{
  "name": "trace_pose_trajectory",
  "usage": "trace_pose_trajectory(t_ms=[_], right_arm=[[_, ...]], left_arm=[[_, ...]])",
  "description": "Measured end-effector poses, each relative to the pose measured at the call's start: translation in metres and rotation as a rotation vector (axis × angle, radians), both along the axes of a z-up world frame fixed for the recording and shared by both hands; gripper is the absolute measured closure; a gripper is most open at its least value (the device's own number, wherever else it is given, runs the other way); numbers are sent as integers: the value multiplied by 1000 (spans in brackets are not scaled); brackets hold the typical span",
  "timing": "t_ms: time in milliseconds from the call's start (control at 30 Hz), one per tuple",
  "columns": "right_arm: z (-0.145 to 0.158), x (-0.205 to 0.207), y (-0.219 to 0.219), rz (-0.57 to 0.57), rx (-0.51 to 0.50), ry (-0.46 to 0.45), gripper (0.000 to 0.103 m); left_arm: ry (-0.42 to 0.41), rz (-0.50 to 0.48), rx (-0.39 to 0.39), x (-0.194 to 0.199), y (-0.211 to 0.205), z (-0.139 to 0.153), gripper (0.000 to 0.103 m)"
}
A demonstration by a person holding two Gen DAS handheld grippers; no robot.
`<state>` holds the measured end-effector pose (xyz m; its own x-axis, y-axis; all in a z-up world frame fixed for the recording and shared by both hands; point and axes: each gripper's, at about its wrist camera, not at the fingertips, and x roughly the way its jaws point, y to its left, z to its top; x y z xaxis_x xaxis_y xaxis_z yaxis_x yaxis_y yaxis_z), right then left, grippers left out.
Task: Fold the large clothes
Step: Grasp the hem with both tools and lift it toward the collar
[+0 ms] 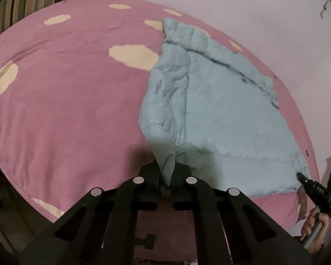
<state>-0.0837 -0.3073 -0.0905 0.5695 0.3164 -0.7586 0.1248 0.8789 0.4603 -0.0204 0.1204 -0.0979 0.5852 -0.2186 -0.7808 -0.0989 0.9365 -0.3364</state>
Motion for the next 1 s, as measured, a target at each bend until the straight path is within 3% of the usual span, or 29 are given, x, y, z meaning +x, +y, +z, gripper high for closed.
trace_pose_trajectory(t_ms=[267,567,733,1000], right_arm=[[37,13,1,23,101,-81,94],[57,84,-13,-1,183,-124,94],[45,149,-30,-54,234,-98,94],[-1,220,-35,-91,237,18,94]], left_arm=[[-106,28,-78,7,11,58,98],[-160,55,-85,91,14,96,98],[-105,91,-65,162,17,76,98],[18,111,-32,240,14,14,98]])
